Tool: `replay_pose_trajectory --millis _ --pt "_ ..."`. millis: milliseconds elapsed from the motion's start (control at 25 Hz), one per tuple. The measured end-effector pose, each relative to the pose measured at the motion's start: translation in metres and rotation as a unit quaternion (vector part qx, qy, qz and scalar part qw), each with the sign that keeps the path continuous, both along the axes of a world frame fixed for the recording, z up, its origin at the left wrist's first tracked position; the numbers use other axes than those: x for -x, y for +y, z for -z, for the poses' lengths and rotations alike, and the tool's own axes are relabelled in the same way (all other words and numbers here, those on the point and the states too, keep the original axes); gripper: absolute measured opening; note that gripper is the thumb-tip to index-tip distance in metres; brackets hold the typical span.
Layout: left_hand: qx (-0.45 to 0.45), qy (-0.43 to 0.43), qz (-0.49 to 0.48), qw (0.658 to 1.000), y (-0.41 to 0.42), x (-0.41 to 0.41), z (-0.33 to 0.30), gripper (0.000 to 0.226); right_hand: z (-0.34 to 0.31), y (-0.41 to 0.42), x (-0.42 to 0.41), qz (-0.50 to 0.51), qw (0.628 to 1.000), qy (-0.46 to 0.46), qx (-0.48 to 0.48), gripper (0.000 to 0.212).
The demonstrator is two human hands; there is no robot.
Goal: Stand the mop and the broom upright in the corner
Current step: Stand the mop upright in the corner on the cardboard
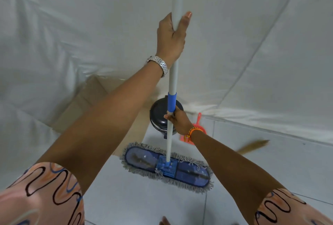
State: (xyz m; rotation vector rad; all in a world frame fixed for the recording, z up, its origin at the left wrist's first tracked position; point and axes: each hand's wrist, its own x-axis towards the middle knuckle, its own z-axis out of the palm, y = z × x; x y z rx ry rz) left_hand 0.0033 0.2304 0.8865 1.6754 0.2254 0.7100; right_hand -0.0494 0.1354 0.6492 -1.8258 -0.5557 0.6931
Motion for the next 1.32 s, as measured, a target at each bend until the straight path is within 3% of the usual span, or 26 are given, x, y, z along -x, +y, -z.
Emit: replay_pose_trajectory --millis 360,600,840,1320 --pt "0.004 -0.006 -0.007 1.000 0.158 0.042 -0.003 0.032 0.002 0.168 0.019 -0.034 0.996 -0.078 0.024 0.033" --pt "0.005 0.018 -0.009 1.000 0.275 0.028 0.027 0.035 0.026 0.281 0.003 -0.038 0.998 -0.036 0.033 0.032" --pt "0.009 0.027 -0.004 1.000 0.401 -0.005 0.046 0.031 0.040 0.404 -0.042 -0.037 0.995 -0.060 0.068 0.035" --pt "0.028 0.062 0.078 0.995 0.580 -0.053 0.188 0.031 0.160 0.591 -0.108 0.077 0.988 0.017 0.132 0.037"
